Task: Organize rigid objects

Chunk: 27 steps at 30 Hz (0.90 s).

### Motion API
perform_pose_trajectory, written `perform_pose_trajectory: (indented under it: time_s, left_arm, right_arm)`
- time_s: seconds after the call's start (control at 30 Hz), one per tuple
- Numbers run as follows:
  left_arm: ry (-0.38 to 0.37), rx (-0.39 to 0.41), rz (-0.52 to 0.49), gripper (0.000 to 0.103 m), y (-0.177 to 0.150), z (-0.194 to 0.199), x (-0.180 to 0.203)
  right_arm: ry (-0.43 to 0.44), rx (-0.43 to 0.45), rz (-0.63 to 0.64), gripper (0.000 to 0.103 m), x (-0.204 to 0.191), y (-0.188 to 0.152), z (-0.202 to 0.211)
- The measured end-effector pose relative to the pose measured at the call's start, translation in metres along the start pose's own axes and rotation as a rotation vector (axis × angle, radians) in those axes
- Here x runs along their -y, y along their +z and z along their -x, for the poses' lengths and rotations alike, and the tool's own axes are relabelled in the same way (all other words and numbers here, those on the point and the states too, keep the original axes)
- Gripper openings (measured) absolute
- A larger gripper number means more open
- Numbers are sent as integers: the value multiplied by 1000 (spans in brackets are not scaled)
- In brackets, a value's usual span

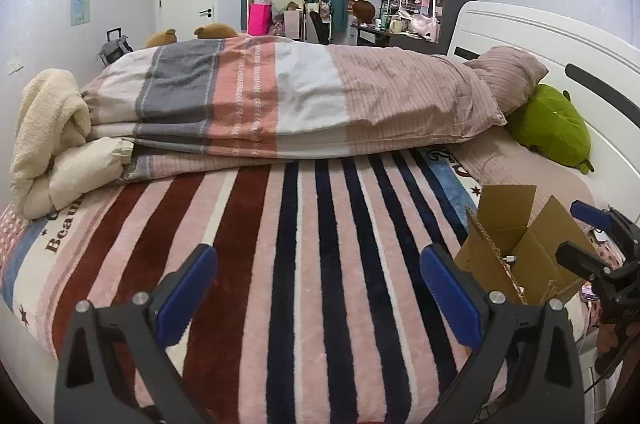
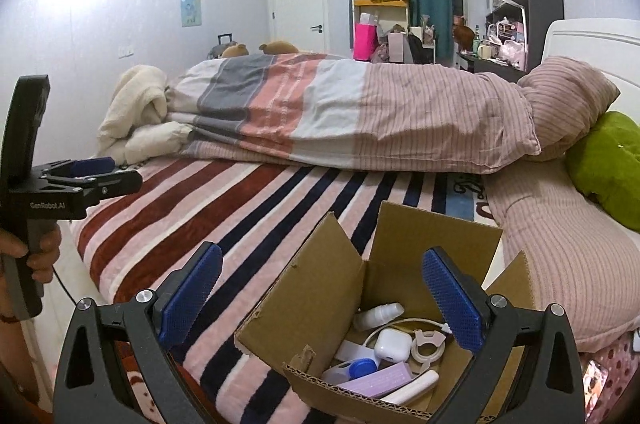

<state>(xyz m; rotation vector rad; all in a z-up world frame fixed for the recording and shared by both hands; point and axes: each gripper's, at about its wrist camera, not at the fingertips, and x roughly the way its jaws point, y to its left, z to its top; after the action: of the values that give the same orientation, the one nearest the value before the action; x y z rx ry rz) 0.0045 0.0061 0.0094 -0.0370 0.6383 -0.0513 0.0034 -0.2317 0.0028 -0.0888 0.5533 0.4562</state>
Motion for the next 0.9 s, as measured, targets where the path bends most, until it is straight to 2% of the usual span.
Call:
perform_pose_trajectory:
  time_s: [0.9]
  left_arm:
    - [9,7,-11,101,-1,5,-2]
  right_arm:
    - [-6,-4,-10,101,-4,1,2]
